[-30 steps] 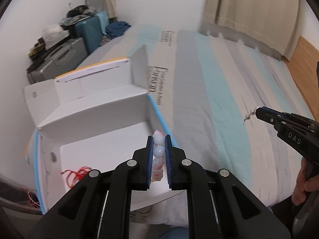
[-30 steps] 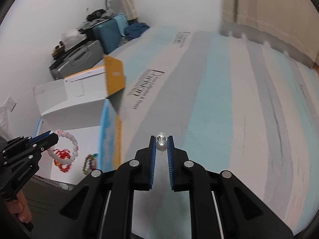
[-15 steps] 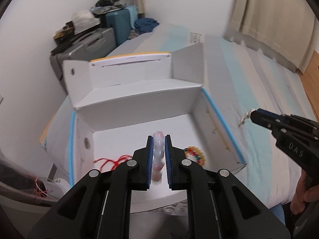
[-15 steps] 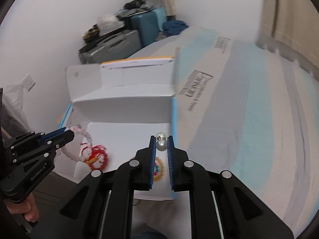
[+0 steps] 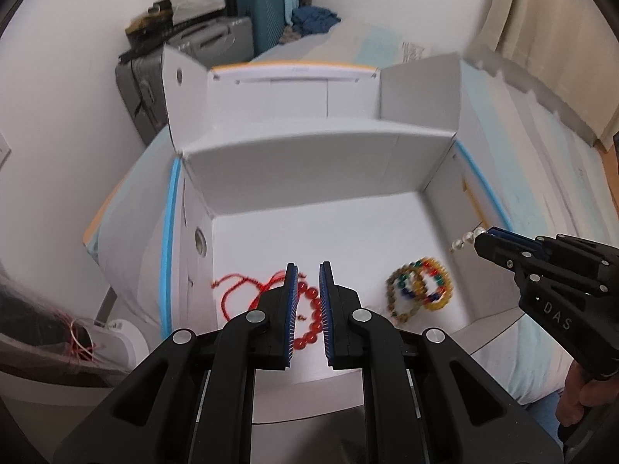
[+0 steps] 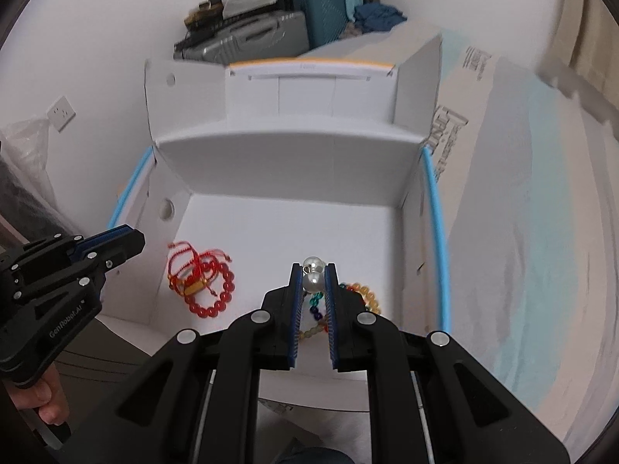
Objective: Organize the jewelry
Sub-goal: 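Carry the pearl bracelet and earrings into the white box and open both tools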
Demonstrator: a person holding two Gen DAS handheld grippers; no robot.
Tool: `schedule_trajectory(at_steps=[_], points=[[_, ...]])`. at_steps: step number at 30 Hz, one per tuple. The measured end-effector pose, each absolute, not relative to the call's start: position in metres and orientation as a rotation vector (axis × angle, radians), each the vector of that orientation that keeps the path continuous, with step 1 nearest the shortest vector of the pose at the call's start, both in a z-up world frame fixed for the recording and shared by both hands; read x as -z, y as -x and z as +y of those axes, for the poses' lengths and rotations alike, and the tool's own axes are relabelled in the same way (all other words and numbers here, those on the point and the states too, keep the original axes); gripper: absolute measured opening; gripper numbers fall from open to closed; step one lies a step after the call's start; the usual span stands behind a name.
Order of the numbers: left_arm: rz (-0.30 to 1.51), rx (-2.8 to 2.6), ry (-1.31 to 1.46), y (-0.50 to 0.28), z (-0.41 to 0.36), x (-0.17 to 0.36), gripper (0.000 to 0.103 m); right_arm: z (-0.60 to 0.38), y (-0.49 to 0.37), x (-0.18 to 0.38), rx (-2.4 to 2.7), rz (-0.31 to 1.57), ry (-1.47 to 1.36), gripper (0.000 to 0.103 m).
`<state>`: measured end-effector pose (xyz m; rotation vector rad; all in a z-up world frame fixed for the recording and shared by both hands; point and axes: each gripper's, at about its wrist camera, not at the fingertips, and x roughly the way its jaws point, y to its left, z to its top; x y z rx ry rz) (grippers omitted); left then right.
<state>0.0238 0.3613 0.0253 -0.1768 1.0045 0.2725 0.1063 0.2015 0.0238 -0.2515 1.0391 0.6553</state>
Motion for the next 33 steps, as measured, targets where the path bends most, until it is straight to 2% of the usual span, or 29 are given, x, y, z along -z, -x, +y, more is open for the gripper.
schedule_trajectory(at_steps=[13,17,18,20,22,24,25,27,29,33], points=[[1.087,-0.291,0.191,-0.025,0.373,0.022,0.011,0.21,-0.112,0.024,-0.637,1.133,0.277,0.011],[1.081,-0.309,0.19,-0.026,0.375,0.023,0.016,0.21,-0.112,0.029,-0.629,1.143,0.275,0.013],[1.079,-0.314,0.19,-0.025,0.376,0.023,0.019,0.211,-0.112,0.029,-0.629,1.143,0.277,0.013],[1.064,-0.333,0.189,-0.023,0.376,0.02,0.043,0.21,-0.111,0.028,-0.632,1.137,0.269,0.03],[1.041,-0.347,0.187,-0.02,0.375,0.015,0.051,0.209,-0.108,0.022,-0.642,1.104,0.262,0.05],[1.016,-0.359,0.179,-0.016,0.374,0.007,0.059,0.207,-0.104,0.013,-0.628,1.058,0.272,0.065],[1.003,-0.363,0.181,-0.014,0.374,0.004,0.065,0.206,-0.101,0.008,-0.634,1.043,0.266,0.066],[0.976,-0.374,0.182,-0.007,0.373,-0.004,0.069,0.203,-0.097,-0.001,-0.639,1.025,0.261,0.072],[0.956,-0.395,0.189,0.0,0.373,-0.011,0.082,0.195,-0.092,-0.015,-0.64,0.992,0.224,0.079],[0.904,-0.407,0.184,0.021,0.365,-0.024,0.089,0.179,-0.08,-0.036,-0.634,0.94,0.181,0.086]])
